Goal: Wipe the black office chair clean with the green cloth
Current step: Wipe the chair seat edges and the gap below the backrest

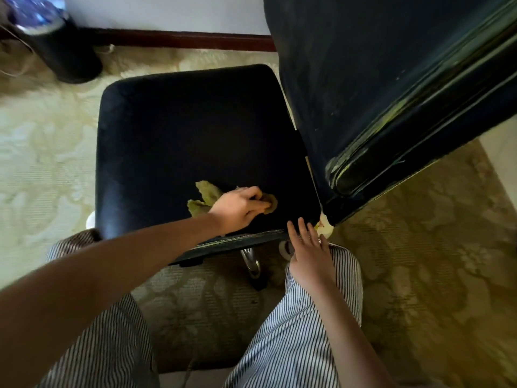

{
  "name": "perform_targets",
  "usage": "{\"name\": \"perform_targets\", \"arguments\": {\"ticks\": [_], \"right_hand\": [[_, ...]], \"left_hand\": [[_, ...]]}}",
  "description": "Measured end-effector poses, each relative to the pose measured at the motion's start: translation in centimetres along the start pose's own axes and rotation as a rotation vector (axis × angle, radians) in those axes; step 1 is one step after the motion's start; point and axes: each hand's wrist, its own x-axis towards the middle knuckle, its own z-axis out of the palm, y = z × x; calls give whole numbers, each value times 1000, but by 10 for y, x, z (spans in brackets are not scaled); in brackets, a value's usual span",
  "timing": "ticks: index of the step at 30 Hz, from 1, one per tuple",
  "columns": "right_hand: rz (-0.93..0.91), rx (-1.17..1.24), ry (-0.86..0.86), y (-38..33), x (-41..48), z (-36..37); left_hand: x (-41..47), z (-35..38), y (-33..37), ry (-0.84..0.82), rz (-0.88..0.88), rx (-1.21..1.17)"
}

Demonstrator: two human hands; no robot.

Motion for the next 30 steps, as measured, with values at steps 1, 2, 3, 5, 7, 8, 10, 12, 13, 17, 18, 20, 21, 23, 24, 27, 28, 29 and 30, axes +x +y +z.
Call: {"name": "perform_targets", "arguments": {"ticks": [1, 2, 3, 5, 7, 8, 10, 12, 13, 17, 18, 20, 21, 23, 24, 27, 28, 29, 30], "right_hand": [[8, 0, -4, 0, 0, 0], [12, -4, -8, -1, 0, 0], [16, -7, -12, -1, 0, 0], [20, -14, -20, -2, 0, 0], [18, -26, -17, -2, 0, 0], [14, -34, -10, -3, 0, -1], [6, -49, 11, -4, 2, -1], [-11, -60, 29, -7, 4, 1], [-27, -67, 34, -8, 5, 2], [-81, -125, 58, -12, 9, 8], [-80, -133, 60, -12, 9, 8], [-82, -139, 32, -17, 10, 8], [-76, -147, 15, -19, 9, 7], [-72, -182, -10, -29, 7, 5], [-74, -201, -22, -34, 6, 4], [-69, -258, -79, -54, 1, -2], [-66, -300, -105, -63, 1, -5], [-63, -350, -132, -74, 2, -8], [-61, -392, -150, -86, 3, -13]], "left_hand": [[3, 4, 8, 13, -20, -13], [3, 5, 13, 15, -29, -22], [0, 5, 16, 5, -19, -23], [-12, 3, 12, -35, 40, -9], [-29, -4, 1, -82, 114, 9], [-39, -9, -5, -98, 133, 14], [-57, -19, -18, -99, 138, 30], [-71, -30, -31, -69, 117, 59], [-79, -34, -38, -52, 108, 71], [-105, -52, -54, -18, 25, 122], [-107, -54, -54, -17, 7, 127], [-110, -59, -57, -25, -12, 136], [-111, -60, -59, -27, -10, 134], [-114, -61, -68, -31, -6, 121], [-115, -63, -74, -35, -6, 111], [-117, -70, -86, -67, -26, 104], [-119, -75, -87, -56, -48, 118], [-124, -79, -89, -16, -97, 123], [-130, -84, -89, 62, -185, 109]]}}
